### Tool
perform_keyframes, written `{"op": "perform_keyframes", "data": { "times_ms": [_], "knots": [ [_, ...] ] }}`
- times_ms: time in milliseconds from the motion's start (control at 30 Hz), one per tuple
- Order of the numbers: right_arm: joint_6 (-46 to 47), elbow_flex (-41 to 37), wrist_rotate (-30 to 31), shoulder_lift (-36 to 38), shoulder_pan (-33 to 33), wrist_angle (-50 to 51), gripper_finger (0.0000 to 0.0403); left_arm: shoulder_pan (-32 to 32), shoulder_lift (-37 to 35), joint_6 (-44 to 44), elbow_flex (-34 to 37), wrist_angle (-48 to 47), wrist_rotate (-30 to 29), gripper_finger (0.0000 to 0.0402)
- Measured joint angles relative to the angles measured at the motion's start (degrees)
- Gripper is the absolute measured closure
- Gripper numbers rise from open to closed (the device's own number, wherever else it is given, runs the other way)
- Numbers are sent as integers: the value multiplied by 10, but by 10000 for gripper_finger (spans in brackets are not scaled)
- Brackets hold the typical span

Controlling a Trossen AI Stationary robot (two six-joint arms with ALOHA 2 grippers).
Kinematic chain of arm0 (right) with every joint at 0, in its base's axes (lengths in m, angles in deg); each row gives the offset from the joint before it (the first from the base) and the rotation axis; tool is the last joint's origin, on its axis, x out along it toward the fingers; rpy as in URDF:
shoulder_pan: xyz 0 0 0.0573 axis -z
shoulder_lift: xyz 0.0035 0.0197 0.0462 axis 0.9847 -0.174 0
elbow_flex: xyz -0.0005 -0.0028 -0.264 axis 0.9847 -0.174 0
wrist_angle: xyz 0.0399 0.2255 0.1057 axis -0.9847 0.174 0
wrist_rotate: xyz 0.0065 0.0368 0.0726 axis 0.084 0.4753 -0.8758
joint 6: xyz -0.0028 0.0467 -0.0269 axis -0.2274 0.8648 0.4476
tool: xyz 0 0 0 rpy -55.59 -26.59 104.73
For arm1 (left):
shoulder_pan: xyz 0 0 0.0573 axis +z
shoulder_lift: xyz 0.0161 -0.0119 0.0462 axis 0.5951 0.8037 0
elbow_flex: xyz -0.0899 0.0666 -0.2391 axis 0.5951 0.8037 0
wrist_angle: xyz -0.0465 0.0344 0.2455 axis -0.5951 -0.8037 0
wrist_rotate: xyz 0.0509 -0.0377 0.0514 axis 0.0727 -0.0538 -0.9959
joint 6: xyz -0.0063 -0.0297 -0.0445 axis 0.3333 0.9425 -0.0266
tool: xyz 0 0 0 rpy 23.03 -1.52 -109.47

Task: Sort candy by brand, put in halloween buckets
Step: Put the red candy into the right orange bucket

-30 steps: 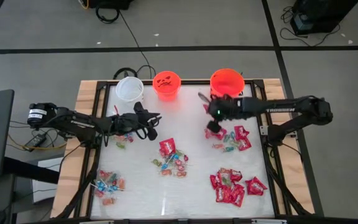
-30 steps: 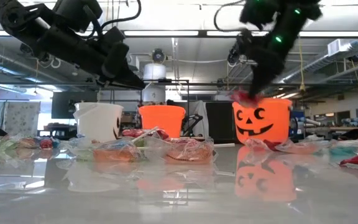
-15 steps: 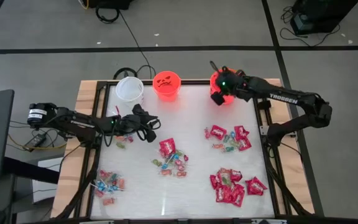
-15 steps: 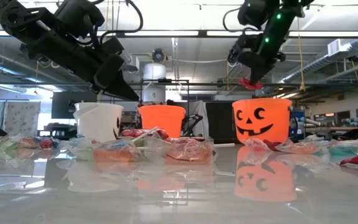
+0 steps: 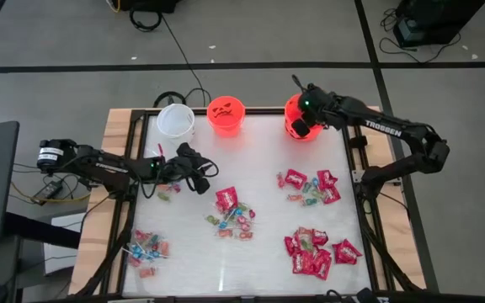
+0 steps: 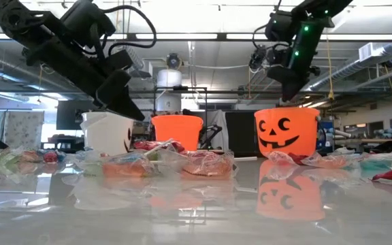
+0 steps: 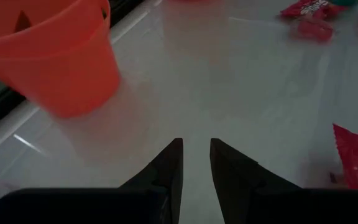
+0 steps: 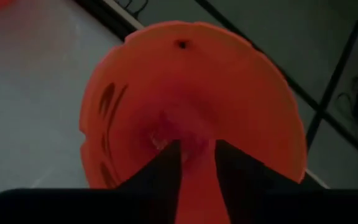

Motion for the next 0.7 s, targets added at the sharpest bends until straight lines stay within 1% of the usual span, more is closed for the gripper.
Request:
{"op": "perform_keyframes", "data": {
  "times_ms": [100,233,333,433,533,600,700],
  "knots": [
    [0,0,30,3,-16,2,258,0,0,-1,0,0,-1,317],
    [28,0,26,9,-57,28,242,0,0,-2,0,4,-17,317],
    [68,-13,30,9,-118,40,244,1,0,-2,0,4,-21,317],
    [94,-48,47,9,-192,26,245,1,0,-2,0,4,-21,316],
    [133,-85,54,9,-251,8,246,1,0,-2,0,4,-21,316],
    [163,-106,53,9,-284,3,246,1,0,-2,0,6,-21,316],
    [191,-145,33,9,-323,-21,246,1,0,0,0,10,-21,316]
  ]
}}
